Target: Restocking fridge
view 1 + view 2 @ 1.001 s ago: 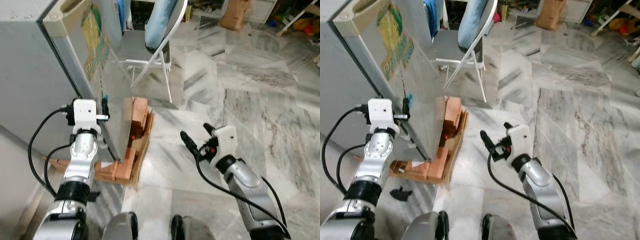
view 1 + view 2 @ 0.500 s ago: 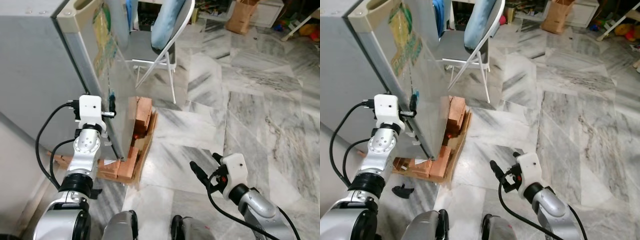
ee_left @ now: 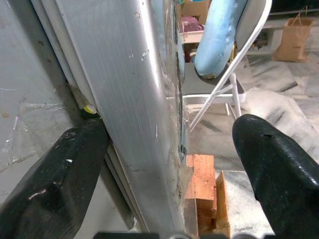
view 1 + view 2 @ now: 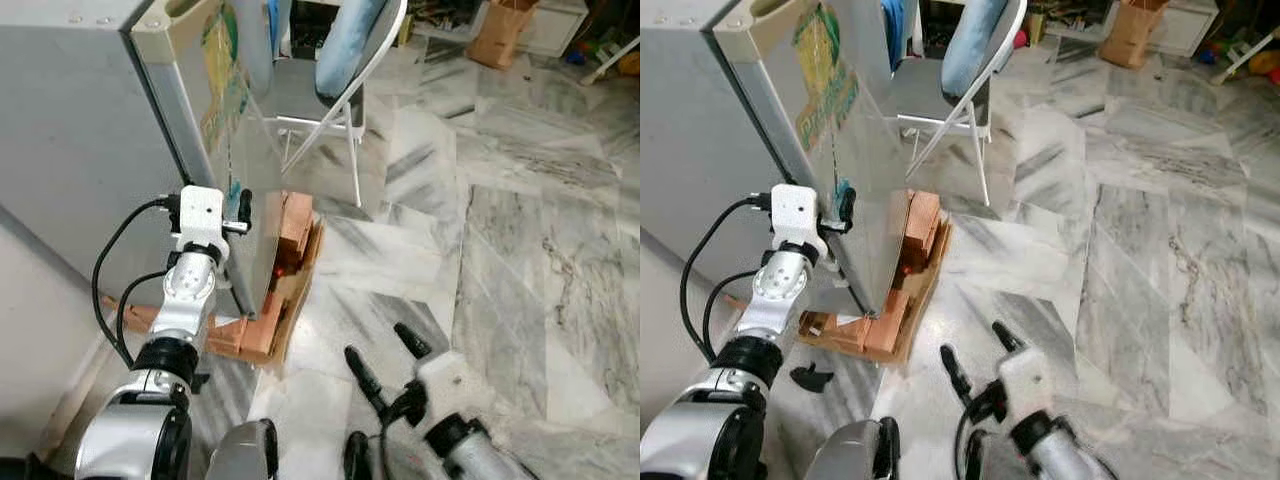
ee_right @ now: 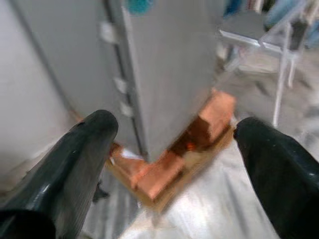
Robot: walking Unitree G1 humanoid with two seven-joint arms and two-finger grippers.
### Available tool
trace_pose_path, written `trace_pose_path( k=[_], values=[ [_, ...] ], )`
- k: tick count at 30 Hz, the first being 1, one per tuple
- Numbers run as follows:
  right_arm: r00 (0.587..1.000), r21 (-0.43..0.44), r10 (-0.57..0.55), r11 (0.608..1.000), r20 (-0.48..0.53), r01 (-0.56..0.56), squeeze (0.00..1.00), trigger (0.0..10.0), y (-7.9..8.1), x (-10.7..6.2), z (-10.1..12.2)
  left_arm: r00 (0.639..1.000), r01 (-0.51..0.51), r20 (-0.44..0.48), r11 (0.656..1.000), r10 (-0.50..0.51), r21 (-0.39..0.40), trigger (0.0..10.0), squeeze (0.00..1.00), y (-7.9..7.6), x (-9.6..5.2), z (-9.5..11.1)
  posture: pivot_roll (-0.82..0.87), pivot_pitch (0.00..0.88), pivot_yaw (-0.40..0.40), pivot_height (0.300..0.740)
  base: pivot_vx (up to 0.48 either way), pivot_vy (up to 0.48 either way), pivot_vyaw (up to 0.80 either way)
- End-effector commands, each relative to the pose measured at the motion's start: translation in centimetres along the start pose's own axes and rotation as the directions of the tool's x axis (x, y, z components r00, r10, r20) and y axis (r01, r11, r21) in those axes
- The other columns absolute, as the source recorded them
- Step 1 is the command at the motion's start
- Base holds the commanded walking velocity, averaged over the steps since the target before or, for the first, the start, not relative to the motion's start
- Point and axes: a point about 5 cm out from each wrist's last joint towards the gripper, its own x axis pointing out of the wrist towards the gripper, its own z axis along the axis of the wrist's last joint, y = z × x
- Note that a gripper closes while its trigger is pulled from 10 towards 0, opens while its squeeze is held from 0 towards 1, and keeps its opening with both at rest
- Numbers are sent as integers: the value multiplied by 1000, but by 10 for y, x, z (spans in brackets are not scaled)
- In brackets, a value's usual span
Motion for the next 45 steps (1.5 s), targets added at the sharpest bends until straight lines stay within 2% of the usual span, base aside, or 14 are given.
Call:
trace_pose_path(
  k=[1, 6, 10, 11, 12, 14, 16, 17, 18, 22, 29, 36, 40, 45],
  values=[
    [994, -50, -5, 999, 108, 11, 0, 10000, 10, 12, 21, 999, 48, 9, 999, -48, 6, 10000, 0, -10, 5, 6, 34, 119, -8, 740, 0, 0, 0],
    [988, -56, -22, 998, 155, 31, 0, 10000, 42, 12, 22, 995, 89, 38, 996, -89, 4, 10000, 0, -22, 11, 15, 35, 110, -11, 740, 0, 0, 0],
    [988, -159, -131, 977, 83, 143, 0, 10000, 74, -10, 1, 992, 117, 50, 993, -116, 1, 10000, 0, -32, 13, 19, 33, 103, -13, 740, 0, 0, 0],
    [972, -205, -203, 953, 118, 224, 0, 10000, 32, 2, 18, 992, 119, 50, 993, -119, 0, 10000, 0, -34, 13, 20, 35, 103, -11, 740, 0, 0, 0],
    [935, -259, -270, 909, 230, 326, 0, 10000, -44, 21, 65, 991, 125, 50, 992, -125, -3, 10000, 0, -36, 13, 19, 30, 104, -2, 740, 0, 0, 0],
    [895, -289, -298, 871, 331, 397, 0, 10000, -90, 36, 103, 990, 132, 47, 991, -132, -5, 10000, 0, -38, 12, 18, 22, 101, 8, 740, 0, 0, 0],
    [850, -296, -335, 832, 407, 470, 0, 10000, -127, 50, 133, 989, 141, 41, 990, -140, -7, 10000, 0, -40, 11, 15, 22, 100, 14, 740, 0, 0, 0],
    [850, -296, -335, 832, 407, 470, 0, 10000, -127, 50, 133, 989, 141, 41, 990, -140, -7, 10000, 0, -40, 11, 15, 22, 100, 14, 740, 0, 0, 0],
    [815, -287, -364, 806, 451, 518, 0, 10000, -155, 59, 149, 988, 151, 35, 989, -151, -4, 10000, 0, -42, 9, 13, 26, 95, 18, 740, 0, 0, 0],
    [803, -270, -383, 800, 457, 535, 0, 10000, -188, 72, 162, 987, 158, 38, 987, -158, 4, 10000, 0, -42, 8, 12, 46, 91, 10, 740, 0, 0, 0],
    [874, -240, -330, 872, 357, 427, 0, 10000, -175, 89, 140, 992, 120, 37, 993, -120, 7, 10000, 0, -31, 8, 11, 63, 91, 4, 740, 0, 0, 0],
    [938, -92, -238, 959, 250, 268, 0, 10000, -136, 98, 104, 991, 130, 31, 991, -131, 20, 10000, 0, -32, 5, 7, 48, 98, 16, 740, 0, 0, 0],
    [951, -108, -216, 964, 222, 244, 0, 10000, -122, 103, 99, 992, 123, 22, 992, -123, 24, 10000, 0, -31, 5, 6, 40, 97, 23, 740, 0, 0, 0],
    [939, -114, -259, 950, 225, 289, 0, 10000, -129, 115, 105, 996, 87, 2, 996, -87, -5, 10000, 0, -26, 2, -1, 46, 98, 15, 740, 0, 0, 0]
  ],
)
